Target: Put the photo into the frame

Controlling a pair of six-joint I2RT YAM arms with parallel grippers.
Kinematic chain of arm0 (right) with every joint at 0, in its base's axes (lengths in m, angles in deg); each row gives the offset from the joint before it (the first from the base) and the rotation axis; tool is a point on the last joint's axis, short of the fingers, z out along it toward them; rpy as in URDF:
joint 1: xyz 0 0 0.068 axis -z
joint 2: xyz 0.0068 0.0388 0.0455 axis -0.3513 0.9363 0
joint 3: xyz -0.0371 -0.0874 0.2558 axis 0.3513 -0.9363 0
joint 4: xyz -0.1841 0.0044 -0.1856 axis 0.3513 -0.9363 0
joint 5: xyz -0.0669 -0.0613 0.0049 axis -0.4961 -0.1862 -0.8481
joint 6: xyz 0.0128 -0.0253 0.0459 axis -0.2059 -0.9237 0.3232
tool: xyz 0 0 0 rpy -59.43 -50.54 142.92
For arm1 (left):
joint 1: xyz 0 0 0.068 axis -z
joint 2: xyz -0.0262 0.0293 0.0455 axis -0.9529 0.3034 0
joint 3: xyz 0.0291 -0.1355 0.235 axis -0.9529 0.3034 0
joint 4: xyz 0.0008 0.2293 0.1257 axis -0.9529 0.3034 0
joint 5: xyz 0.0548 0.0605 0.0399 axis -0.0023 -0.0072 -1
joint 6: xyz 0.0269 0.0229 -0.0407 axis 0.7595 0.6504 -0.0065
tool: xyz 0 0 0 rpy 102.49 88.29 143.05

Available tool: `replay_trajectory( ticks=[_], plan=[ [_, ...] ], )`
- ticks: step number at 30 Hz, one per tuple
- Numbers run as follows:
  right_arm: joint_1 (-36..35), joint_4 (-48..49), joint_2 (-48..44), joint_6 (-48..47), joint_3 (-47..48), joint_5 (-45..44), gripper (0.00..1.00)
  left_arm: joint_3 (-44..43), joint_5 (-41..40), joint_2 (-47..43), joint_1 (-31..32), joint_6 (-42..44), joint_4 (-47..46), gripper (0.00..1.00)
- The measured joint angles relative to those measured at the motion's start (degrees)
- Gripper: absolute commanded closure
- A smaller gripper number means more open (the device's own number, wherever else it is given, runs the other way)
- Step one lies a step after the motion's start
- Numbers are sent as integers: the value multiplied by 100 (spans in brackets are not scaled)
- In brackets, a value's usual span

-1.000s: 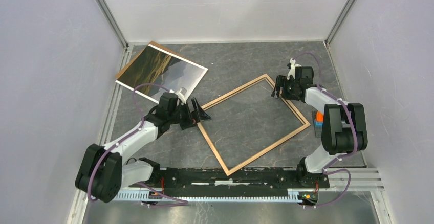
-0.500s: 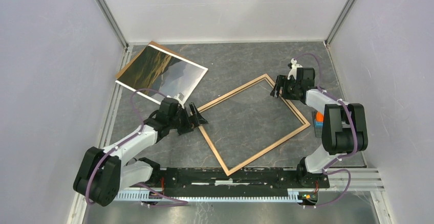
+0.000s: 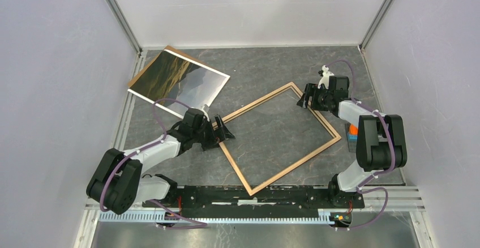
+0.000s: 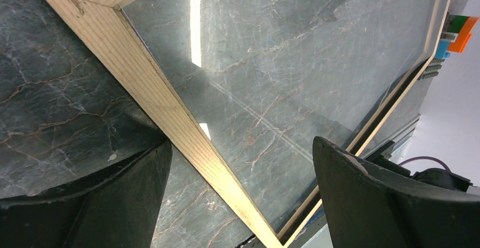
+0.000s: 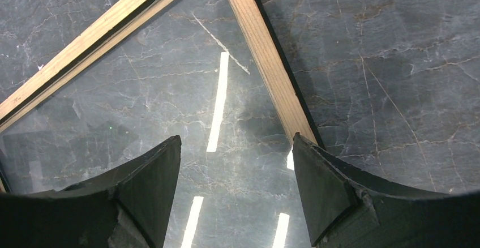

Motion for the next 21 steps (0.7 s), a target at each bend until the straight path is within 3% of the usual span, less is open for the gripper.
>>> replay_trajectory(
  ticks=[21],
  plan=[
    [42, 48, -170, 76, -175, 70, 23, -131, -35, 74, 11, -81, 138, 0]
  ],
)
